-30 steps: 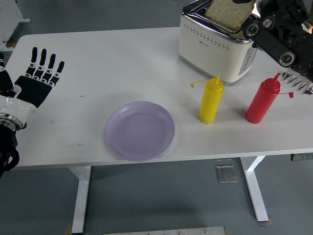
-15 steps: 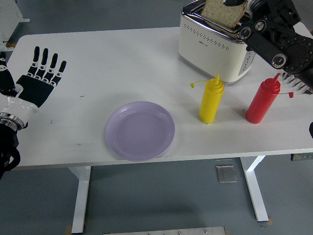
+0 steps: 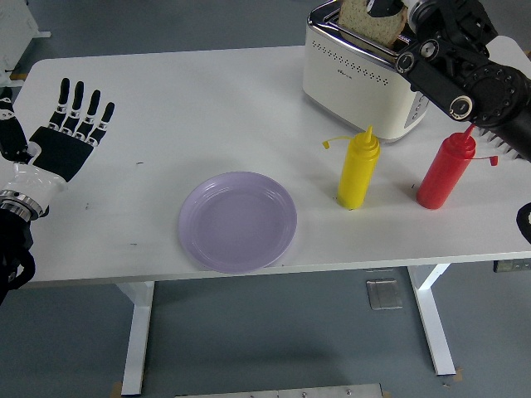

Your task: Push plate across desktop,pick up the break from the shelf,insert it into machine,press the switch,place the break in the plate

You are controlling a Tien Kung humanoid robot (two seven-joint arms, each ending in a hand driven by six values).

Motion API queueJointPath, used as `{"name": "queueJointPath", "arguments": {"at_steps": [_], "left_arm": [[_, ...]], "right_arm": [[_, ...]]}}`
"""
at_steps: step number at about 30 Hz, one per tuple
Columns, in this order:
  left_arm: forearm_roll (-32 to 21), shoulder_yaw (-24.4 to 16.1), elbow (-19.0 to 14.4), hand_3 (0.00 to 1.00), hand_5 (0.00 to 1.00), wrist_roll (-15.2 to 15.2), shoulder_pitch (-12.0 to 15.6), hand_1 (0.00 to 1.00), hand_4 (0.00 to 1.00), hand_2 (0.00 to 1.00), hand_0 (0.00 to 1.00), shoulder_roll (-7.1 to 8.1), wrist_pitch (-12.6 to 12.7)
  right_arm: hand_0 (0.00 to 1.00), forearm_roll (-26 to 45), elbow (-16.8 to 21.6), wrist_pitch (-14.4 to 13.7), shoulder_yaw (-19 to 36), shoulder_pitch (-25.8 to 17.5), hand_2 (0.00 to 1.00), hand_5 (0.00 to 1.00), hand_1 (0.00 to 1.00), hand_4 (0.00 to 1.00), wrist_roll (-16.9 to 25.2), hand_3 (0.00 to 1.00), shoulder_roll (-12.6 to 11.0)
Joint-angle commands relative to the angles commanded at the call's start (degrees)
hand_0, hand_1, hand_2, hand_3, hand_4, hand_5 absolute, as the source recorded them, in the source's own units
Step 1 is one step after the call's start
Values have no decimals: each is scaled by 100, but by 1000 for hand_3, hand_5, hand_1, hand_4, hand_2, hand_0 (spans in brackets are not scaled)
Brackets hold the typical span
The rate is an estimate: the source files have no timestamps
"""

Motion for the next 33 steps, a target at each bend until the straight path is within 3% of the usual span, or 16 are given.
{"name": "queueJointPath", "arguments": {"at_steps": [23, 24, 33], "left_arm": [[3, 31, 7, 681, 998, 35, 4, 736, 813, 678, 812, 0, 13], [5, 31, 5, 690, 998, 37, 4, 767, 815, 708, 830, -1, 13], [17, 13, -5, 703, 998, 42, 8, 781, 812, 723, 836, -24, 25]], "right_arm": [[352, -607, -255, 560, -189, -18, 740, 2, 578, 419, 10, 752, 68], [356, -614, -250, 565, -187, -20, 742, 2, 585, 499, 17, 753, 67], [357, -902, 51, 612, 228, -105, 734, 2, 582, 530, 19, 749, -116]]}}
